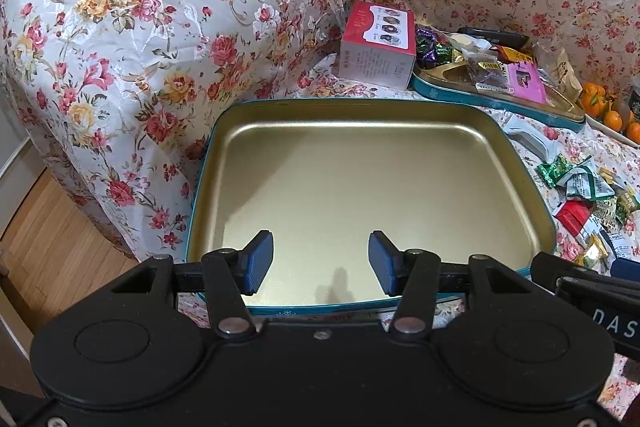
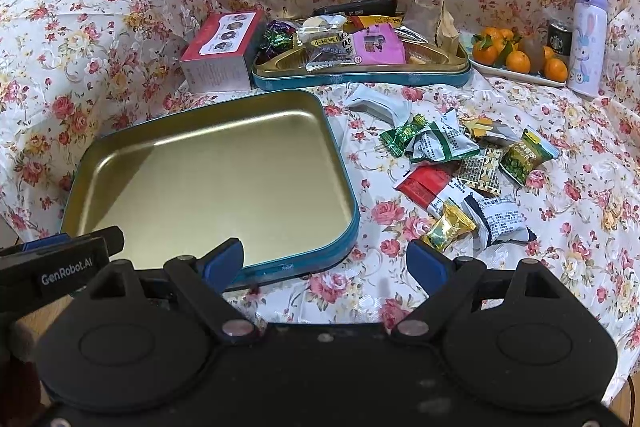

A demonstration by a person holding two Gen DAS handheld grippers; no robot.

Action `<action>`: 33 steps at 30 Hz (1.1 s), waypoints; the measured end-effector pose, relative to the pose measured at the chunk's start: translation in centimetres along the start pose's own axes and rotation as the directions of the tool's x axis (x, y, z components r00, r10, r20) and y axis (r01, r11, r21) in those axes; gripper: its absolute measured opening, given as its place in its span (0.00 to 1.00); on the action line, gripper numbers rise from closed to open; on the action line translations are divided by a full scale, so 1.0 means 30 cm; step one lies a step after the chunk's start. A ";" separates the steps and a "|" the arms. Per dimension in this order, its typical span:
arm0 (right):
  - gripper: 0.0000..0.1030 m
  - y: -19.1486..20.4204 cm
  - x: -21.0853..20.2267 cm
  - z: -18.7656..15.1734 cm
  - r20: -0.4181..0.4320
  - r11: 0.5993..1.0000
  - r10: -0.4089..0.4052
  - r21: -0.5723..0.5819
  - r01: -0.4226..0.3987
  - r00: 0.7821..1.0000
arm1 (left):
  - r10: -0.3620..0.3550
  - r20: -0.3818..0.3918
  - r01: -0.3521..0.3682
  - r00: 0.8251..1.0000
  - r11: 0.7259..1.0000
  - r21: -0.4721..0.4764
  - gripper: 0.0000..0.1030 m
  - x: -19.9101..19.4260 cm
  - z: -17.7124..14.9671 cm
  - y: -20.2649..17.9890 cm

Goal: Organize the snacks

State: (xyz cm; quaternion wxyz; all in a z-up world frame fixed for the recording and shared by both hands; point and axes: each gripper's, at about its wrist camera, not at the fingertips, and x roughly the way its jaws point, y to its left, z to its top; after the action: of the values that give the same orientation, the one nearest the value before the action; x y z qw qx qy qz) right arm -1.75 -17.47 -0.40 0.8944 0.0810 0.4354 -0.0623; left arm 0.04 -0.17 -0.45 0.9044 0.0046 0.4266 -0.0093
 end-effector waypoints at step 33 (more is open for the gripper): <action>0.90 0.005 0.006 -0.004 -0.016 1.000 0.001 -0.006 -0.001 1.000 | 0.006 -0.006 -0.006 1.000 1.000 0.019 0.56 0.010 -0.009 -0.011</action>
State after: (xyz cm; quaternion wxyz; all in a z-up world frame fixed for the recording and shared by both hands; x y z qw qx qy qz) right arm -1.71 -17.32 -0.61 0.8910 0.0789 0.4429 -0.0600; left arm 0.01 -0.49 -0.87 0.9029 0.0145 0.4294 -0.0107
